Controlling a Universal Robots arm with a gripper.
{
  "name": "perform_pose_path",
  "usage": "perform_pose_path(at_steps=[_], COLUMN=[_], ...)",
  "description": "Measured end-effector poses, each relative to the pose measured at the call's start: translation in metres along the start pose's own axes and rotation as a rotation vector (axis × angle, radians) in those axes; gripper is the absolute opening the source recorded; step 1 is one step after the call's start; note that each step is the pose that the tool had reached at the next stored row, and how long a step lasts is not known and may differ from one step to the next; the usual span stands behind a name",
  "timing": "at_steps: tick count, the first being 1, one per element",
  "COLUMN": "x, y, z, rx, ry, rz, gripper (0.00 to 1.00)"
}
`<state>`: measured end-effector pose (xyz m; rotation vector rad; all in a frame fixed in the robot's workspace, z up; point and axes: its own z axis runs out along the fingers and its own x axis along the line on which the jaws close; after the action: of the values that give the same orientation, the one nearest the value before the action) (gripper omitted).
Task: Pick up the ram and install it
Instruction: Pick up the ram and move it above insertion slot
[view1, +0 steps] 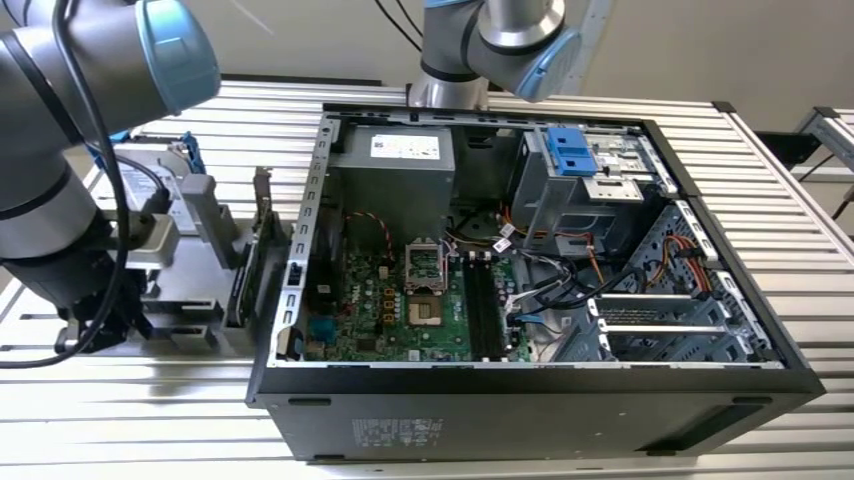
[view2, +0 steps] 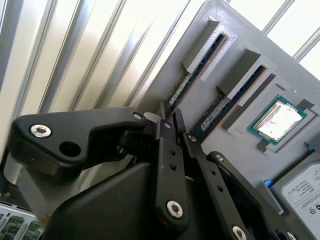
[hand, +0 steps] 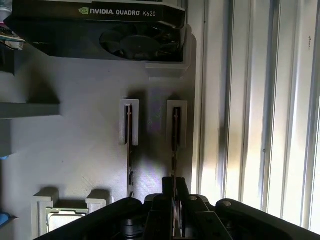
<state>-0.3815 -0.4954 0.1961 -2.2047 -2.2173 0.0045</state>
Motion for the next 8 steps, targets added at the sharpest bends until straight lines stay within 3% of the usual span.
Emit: perform_pose_path(at_steps=[8], x=[0.0000], y=[-0.0001], z=[-0.0032], rx=[0.0000], ry=[-0.0001], rz=[0.000], gripper=[0.00])
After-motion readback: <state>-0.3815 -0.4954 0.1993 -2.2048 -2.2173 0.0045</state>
